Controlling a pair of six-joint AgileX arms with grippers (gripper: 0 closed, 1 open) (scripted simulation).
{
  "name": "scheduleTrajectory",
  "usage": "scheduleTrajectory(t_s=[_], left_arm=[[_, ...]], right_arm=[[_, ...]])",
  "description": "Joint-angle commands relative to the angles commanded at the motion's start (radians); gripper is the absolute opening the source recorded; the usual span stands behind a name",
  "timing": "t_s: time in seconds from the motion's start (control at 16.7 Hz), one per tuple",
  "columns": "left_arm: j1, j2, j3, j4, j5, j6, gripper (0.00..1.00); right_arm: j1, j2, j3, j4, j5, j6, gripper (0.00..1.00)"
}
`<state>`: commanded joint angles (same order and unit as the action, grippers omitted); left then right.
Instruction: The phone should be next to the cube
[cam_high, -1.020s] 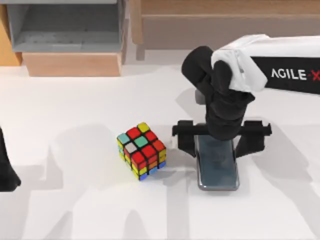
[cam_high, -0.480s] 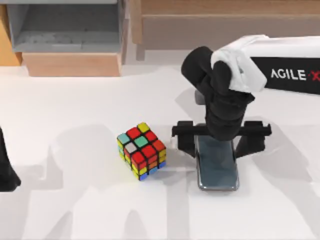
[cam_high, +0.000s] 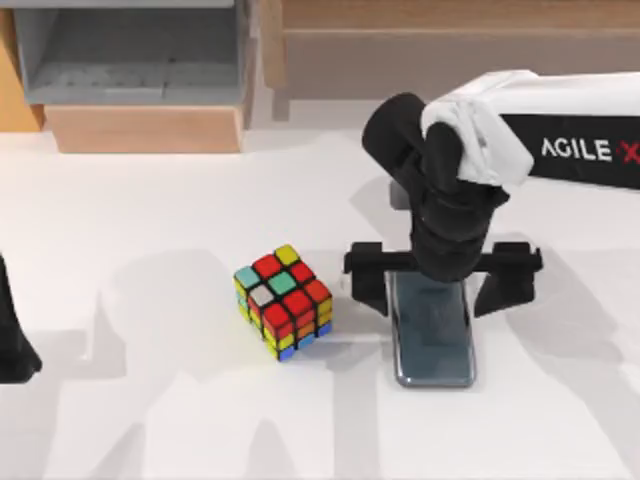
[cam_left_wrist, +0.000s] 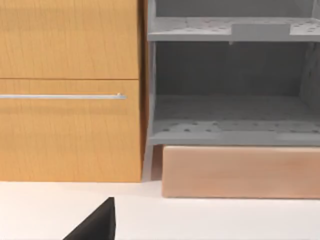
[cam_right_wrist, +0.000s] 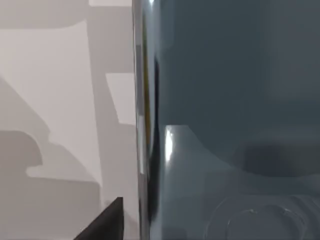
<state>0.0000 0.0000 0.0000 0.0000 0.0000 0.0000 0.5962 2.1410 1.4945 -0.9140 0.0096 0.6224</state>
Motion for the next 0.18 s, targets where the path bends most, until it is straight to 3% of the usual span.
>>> scheduleTrajectory(t_s=[0.18], left_arm=[[0.000,0.000,0.000,0.000,0.000,0.000,1.00]], right_arm=[[0.000,0.000,0.000,0.000,0.000,0.000,1.00]])
